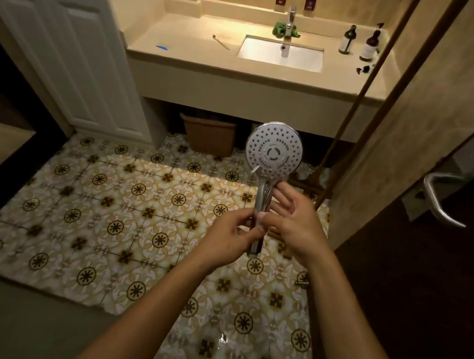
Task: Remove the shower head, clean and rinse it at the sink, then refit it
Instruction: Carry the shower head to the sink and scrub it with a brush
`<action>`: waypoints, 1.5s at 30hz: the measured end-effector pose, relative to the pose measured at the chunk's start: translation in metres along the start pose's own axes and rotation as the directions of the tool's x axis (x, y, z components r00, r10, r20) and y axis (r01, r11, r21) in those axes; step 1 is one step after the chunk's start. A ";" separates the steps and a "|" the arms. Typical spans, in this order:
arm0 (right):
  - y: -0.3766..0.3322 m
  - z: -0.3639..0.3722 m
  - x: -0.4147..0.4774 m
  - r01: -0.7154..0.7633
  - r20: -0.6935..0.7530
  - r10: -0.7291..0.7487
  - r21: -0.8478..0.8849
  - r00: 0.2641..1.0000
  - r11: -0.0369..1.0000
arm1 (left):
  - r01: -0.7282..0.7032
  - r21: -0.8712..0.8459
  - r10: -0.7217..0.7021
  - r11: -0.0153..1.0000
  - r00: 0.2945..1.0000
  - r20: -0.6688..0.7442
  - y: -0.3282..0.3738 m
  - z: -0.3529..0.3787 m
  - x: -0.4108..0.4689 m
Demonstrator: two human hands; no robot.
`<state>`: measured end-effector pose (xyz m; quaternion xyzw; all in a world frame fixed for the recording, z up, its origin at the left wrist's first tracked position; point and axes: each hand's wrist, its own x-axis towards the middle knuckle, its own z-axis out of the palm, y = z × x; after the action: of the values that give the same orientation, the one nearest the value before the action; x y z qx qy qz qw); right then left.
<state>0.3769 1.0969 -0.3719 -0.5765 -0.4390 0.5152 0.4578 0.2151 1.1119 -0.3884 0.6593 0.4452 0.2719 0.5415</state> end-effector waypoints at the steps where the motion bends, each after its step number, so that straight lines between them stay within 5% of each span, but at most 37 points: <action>1: -0.001 -0.004 0.009 0.002 0.008 -0.002 -0.001 1.000 1.000 | 0.006 -0.008 -0.006 1.000 1.000 -0.005 0.002 0.001 0.009; 19: -0.009 0.049 0.215 0.002 0.066 -0.001 -0.011 0.998 1.000 | 0.048 -0.059 -0.048 0.997 0.999 -0.003 -0.046 -0.117 0.171; 30: -0.051 0.131 0.343 -0.010 -0.147 0.019 0.064 0.989 0.998 | 0.076 -0.111 -0.070 0.991 0.996 0.051 -0.074 -0.230 0.270; 45: -0.057 0.104 0.488 -0.013 -0.119 0.018 0.044 0.993 0.999 | 0.132 -0.070 -0.130 0.989 0.991 0.039 -0.077 -0.258 0.407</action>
<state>0.3120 1.5935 -0.4150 -0.5998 -0.3950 0.4926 0.4915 0.1612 1.5931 -0.4439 0.6132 0.4681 0.2401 0.5892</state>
